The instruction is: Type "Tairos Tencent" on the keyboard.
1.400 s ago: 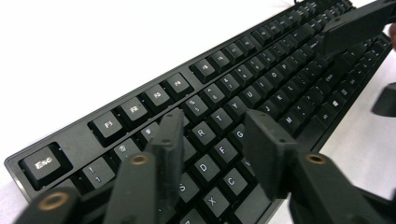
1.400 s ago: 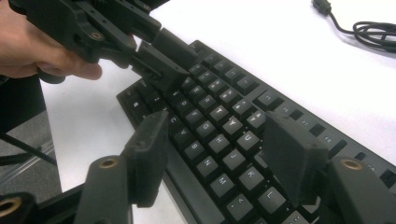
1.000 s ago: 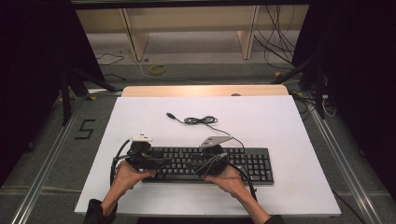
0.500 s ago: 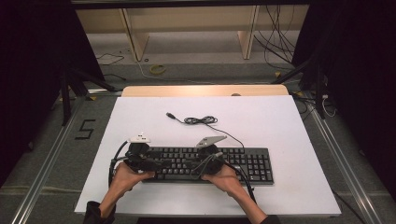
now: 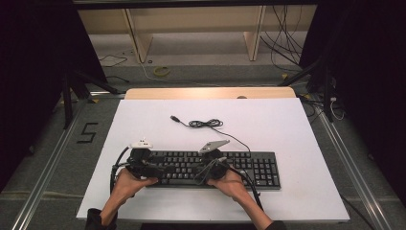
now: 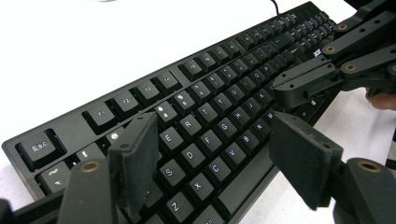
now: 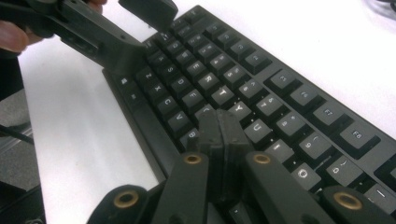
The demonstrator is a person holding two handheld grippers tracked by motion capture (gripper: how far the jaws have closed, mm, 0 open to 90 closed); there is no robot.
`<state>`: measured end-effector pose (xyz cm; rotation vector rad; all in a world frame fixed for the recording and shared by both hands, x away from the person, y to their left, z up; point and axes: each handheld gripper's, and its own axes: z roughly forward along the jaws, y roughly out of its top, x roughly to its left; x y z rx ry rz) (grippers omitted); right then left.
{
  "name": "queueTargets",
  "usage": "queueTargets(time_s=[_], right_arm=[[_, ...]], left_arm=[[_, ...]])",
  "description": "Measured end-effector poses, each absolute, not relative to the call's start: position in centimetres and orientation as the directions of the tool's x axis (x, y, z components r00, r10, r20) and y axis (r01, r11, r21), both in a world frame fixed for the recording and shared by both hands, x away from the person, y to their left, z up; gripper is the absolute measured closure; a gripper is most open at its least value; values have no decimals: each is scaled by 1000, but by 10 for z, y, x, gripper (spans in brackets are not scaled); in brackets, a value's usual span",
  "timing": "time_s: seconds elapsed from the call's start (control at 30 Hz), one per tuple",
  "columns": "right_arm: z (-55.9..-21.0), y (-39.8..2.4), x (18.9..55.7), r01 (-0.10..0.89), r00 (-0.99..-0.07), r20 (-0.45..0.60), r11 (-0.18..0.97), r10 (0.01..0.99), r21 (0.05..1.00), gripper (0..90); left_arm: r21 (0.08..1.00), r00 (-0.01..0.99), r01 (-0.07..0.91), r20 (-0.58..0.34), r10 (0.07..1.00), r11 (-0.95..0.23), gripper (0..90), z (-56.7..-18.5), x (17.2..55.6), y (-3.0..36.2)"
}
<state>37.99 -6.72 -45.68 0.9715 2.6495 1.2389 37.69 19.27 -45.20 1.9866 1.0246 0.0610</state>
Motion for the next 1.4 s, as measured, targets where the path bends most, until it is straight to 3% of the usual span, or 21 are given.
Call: queueTargets(time_s=[1.03, 1.4], right_arm=[[-477, -55, 378, 512, -812, 167, 544, 560, 665, 900], [-466, -63, 379, 514, -803, 192, 492, 564, 703, 900]], left_arm=[[720, 666, 635, -327, 671, -280, 322, -454, 372, 194], [713, 670, 638, -328, 666, -291, 340, -455, 373, 194]])
